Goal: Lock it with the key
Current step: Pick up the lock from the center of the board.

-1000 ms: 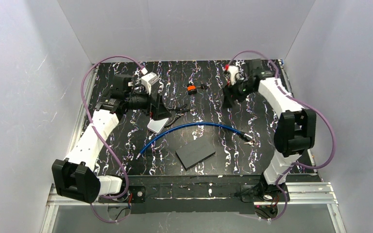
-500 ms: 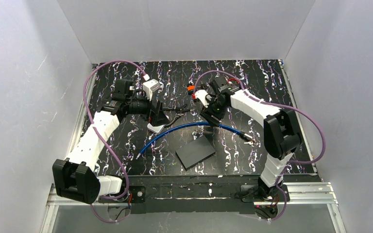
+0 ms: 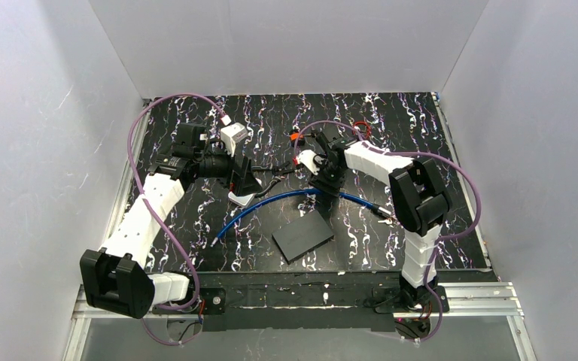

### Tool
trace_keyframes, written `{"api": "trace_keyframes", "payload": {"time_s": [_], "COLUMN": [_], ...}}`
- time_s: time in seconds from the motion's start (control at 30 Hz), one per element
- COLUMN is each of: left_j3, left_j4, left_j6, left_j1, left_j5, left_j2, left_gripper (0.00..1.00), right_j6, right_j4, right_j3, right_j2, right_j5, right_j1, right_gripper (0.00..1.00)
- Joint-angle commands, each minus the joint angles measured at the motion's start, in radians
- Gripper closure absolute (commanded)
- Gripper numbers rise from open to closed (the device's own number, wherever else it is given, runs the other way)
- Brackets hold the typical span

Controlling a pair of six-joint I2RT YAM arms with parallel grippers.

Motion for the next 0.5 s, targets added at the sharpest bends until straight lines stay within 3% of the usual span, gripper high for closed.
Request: {"api": "trace_keyframes", "payload": {"time_s": [0.0, 0.27, 0.4, 0.47], "left_j3": [0.006, 0.02, 0.026, 0.035], "left_j4": [-0.008, -0.003, -0.007, -0.013], "left_j6": [0.001, -0.027, -0.037, -0.038], "left_j1": [0.006, 0.006, 0.006, 0.006], "left_j5": [0.001, 0.001, -0.002, -0.003], "left_j2": [-0.027, -0.029, -0.032, -0.037], "left_gripper": [0.02, 0.02, 0.02, 0.02], "right_j6": [-0.024, -0.028, -0.002, 0.015], "right_j4": [0.038, 0.07, 0.054, 0.042], "right_j3": [-0.037, -0.097, -0.063, -0.037], "right_j2": [-0.005, -0.03, -0.066, -0.096], "right_j5": [0.012, 0.041, 0.031, 0.024], "right_j1": [0.025, 0.052, 0.053, 0.053], "right_gripper": [0.46, 0.73, 0.99, 0.99]}}
